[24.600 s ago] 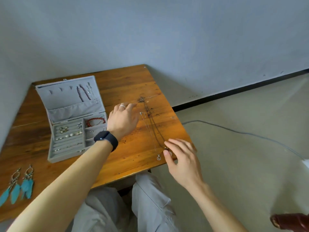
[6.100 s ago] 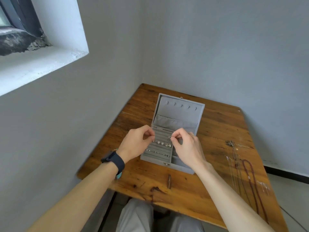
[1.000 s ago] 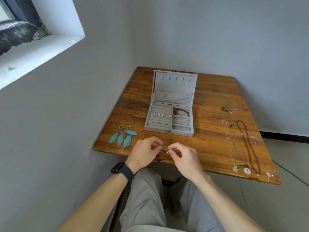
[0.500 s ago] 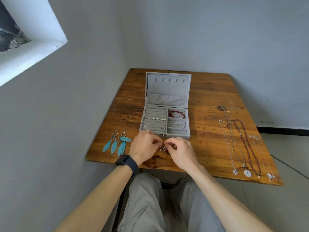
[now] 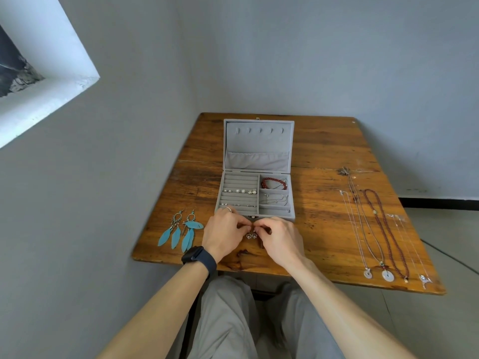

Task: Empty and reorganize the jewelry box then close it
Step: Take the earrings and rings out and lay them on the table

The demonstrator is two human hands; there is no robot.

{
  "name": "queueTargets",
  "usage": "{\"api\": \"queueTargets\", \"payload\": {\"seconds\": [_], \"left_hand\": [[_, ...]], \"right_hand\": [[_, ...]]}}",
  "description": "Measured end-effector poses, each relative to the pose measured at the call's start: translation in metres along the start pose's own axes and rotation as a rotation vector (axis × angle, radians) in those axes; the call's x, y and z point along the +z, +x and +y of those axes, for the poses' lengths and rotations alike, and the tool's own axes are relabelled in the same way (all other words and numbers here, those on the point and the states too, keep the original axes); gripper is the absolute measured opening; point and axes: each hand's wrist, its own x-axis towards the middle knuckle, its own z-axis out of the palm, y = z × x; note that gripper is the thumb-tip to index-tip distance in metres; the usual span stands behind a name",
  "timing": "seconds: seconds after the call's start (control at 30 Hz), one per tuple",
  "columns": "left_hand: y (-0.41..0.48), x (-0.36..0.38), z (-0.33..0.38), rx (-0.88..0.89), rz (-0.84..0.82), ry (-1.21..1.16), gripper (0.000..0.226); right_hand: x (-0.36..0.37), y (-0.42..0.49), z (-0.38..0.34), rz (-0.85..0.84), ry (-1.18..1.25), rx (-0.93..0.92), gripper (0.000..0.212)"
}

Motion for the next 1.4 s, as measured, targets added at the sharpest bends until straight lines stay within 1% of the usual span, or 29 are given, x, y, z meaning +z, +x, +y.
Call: {"api": "queueTargets", "payload": {"seconds": [0.3, 0.43, 0.6, 0.7, 0.87, 1.0, 1.13, 1.3, 1.4], "left_hand": [[-0.003, -0.01, 0.0, 0.018, 0.059, -0.032, 0.02], [-0.009, -0.024, -0.001, 0.034, 0.118, 0.007, 0.029], [-0.012, -0.045, -0.015, 0.078, 0.193, 0.134, 0.034], [-0.005, -0.056, -0.026, 0.045, 0.198, 0.186, 0.035], [0.018, -0.064, -0.041, -0.011, 0.145, 0.24, 0.035], [0.039, -0.059, -0.048, -0.019, 0.105, 0.258, 0.036], [0.06, -0.049, -0.052, -0.017, 0.066, 0.286, 0.037], [0.078, -0.039, -0.058, -0.029, 0.028, 0.282, 0.037], [0.081, -0.035, -0.06, -0.018, 0.018, 0.303, 0.034]], "right_hand": [[-0.015, -0.005, 0.003, 0.001, 0.12, -0.003, 0.026], [-0.026, -0.009, 0.0, -0.022, 0.129, -0.029, 0.027], [-0.04, -0.009, -0.015, -0.022, 0.136, -0.12, 0.023], [-0.045, 0.002, -0.026, -0.026, 0.076, -0.178, 0.023], [-0.046, 0.039, -0.045, -0.026, -0.036, -0.265, 0.023], [-0.034, 0.076, -0.054, -0.043, -0.095, -0.276, 0.023], [-0.015, 0.105, -0.056, -0.08, -0.21, -0.274, 0.027], [0.008, 0.124, -0.055, -0.118, -0.345, -0.292, 0.032], [0.018, 0.126, -0.054, -0.12, -0.396, -0.287, 0.031]]}}
